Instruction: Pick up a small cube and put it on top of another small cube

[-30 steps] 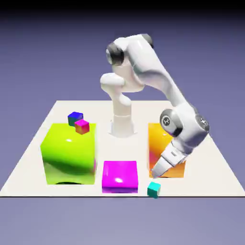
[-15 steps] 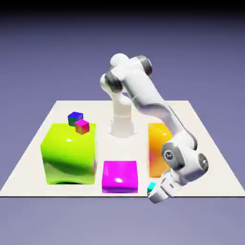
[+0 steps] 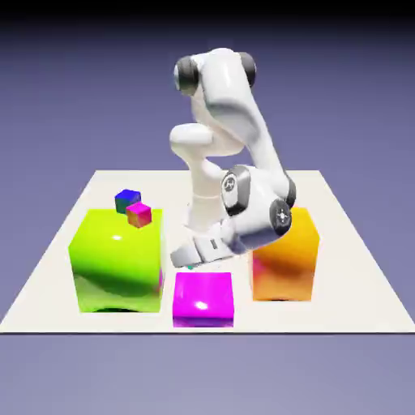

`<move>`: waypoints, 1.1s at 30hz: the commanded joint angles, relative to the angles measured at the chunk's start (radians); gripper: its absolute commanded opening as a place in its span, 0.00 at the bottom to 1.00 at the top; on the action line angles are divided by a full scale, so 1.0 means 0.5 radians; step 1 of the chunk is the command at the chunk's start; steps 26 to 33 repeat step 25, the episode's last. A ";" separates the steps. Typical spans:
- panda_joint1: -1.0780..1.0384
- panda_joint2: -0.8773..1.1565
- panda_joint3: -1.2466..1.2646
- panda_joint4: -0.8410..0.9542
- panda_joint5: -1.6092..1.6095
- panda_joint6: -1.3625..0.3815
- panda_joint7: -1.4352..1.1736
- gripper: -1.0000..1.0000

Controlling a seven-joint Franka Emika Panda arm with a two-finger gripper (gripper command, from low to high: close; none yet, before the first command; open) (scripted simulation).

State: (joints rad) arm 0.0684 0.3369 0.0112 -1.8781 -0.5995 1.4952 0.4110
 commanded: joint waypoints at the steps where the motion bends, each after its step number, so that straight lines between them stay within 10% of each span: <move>1: 0.011 -0.070 -0.073 -0.042 0.018 -0.010 -0.017 0.00; 21: 0.111 -1.055 -1.111 -0.950 0.225 0.145 -0.186 0.00; 22: 0.111 -1.055 -1.111 -0.951 0.225 0.145 -0.186 1.00; 33: 0.134 -1.037 -1.083 -0.806 0.260 0.016 -0.212 1.00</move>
